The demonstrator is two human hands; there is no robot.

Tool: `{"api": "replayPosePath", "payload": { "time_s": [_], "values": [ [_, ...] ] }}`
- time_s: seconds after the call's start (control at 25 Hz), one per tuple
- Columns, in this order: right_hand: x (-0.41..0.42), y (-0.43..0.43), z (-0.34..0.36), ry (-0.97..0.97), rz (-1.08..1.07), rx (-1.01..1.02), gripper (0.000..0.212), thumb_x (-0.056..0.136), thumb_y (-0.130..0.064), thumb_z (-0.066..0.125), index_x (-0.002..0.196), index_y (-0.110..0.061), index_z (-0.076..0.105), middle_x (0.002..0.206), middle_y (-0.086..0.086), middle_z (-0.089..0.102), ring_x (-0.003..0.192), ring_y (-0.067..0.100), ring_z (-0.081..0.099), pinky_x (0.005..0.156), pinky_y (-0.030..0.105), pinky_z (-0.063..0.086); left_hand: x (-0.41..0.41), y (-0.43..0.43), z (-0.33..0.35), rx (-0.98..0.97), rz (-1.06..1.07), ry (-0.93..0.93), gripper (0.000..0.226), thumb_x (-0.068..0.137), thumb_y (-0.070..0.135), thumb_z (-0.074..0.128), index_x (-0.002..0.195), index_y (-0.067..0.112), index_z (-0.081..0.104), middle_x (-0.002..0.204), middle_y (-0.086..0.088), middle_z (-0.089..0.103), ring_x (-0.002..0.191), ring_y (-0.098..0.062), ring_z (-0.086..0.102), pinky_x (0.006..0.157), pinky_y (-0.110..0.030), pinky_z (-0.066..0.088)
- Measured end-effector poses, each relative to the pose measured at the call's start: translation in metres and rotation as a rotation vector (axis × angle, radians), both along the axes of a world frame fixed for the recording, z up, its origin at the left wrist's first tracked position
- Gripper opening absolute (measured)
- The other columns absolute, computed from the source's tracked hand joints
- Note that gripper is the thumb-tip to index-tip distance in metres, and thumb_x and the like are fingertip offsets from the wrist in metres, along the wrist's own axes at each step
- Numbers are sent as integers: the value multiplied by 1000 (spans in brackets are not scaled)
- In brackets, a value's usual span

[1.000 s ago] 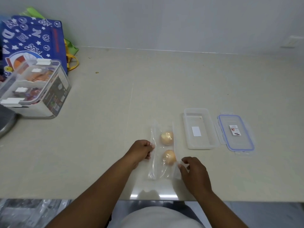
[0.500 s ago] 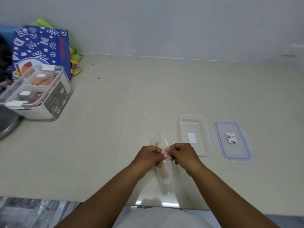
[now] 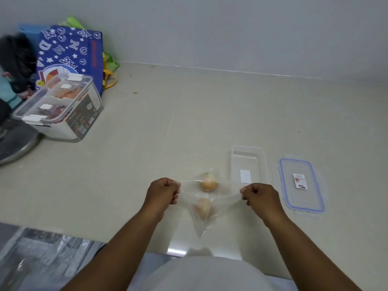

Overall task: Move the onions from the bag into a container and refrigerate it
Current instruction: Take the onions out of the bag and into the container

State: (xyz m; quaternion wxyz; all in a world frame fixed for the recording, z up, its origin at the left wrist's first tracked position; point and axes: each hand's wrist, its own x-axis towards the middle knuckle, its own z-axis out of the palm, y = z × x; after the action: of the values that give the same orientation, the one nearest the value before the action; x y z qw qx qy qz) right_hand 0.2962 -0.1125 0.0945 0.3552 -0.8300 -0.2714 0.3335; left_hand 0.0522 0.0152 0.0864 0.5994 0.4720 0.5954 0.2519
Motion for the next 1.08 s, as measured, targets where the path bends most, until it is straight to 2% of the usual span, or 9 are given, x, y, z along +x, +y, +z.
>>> {"api": "replayPosePath", "payload": {
  "time_s": [0.16, 0.28, 0.4, 0.48, 0.56, 0.72, 0.8, 0.96, 1.08],
  "values": [
    [-13, 4, 8, -389, 227, 121, 3, 82, -23, 69, 79, -23, 69, 78, -10, 68, 76, 12, 64, 66, 23, 47, 10, -12, 3, 45, -89, 32, 9, 78, 14, 73, 83, 10, 66, 63, -2, 65, 53, -13, 59, 53, -28, 50],
    [-29, 16, 14, -710, 644, 392, 22, 81, -20, 71, 102, -18, 69, 96, 0, 67, 89, 19, 61, 72, 31, 51, 17, -19, 6, 103, -126, 66, 14, 75, 19, 77, 84, 16, 67, 62, 2, 62, 53, -11, 61, 53, -26, 50],
    [-42, 41, 10, -579, 1026, 68, 36, 84, -24, 66, 120, -25, 63, 119, -1, 64, 107, 22, 60, 86, 34, 51, 20, -25, 6, 141, -131, 93, 13, 74, 21, 77, 82, 19, 67, 60, 4, 62, 54, -10, 62, 54, -25, 51],
    [-49, 55, -3, -560, 1223, -207, 36, 82, -20, 66, 118, -22, 62, 118, 3, 60, 107, 25, 60, 83, 34, 50, 20, -26, 6, 149, -121, 99, 12, 75, 20, 77, 81, 19, 67, 60, 4, 62, 54, -10, 62, 53, -25, 51],
    [-54, 62, -15, -564, 1319, -271, 28, 83, -14, 64, 111, -15, 62, 114, 9, 60, 104, 29, 60, 78, 34, 47, 21, -28, 6, 153, -106, 106, 11, 75, 20, 77, 81, 20, 67, 60, 3, 63, 53, -9, 62, 52, -24, 51],
    [-55, 65, -23, -514, 1265, -232, 26, 86, -11, 60, 111, -12, 61, 110, 13, 61, 101, 32, 61, 78, 35, 49, 21, -28, 4, 149, -72, 106, 9, 76, 19, 76, 80, 19, 68, 59, 4, 64, 53, -9, 62, 52, -24, 51],
    [-42, 62, -12, -480, 1196, -115, 40, 78, -19, 69, 117, -21, 60, 115, 6, 62, 104, 26, 60, 82, 34, 51, 20, -26, 3, 149, -55, 101, 9, 76, 20, 76, 80, 20, 69, 59, 5, 65, 54, -10, 62, 53, -25, 51],
    [2, 44, 32, -235, 915, 301, 63, 64, -39, 79, 123, -37, 57, 122, -15, 61, 108, 2, 58, 83, 15, 47, 21, -22, 2, 139, -39, 79, 7, 77, 18, 75, 80, 17, 69, 60, 2, 68, 53, -9, 62, 53, -27, 52],
    [38, 39, 32, -261, 581, 404, 62, 65, -32, 80, 123, -33, 60, 123, -12, 62, 109, 7, 60, 86, 16, 48, 22, -20, 1, 126, -48, 61, 7, 78, 17, 75, 81, 15, 70, 62, 0, 68, 54, -11, 61, 55, -28, 52]
  ]
}}
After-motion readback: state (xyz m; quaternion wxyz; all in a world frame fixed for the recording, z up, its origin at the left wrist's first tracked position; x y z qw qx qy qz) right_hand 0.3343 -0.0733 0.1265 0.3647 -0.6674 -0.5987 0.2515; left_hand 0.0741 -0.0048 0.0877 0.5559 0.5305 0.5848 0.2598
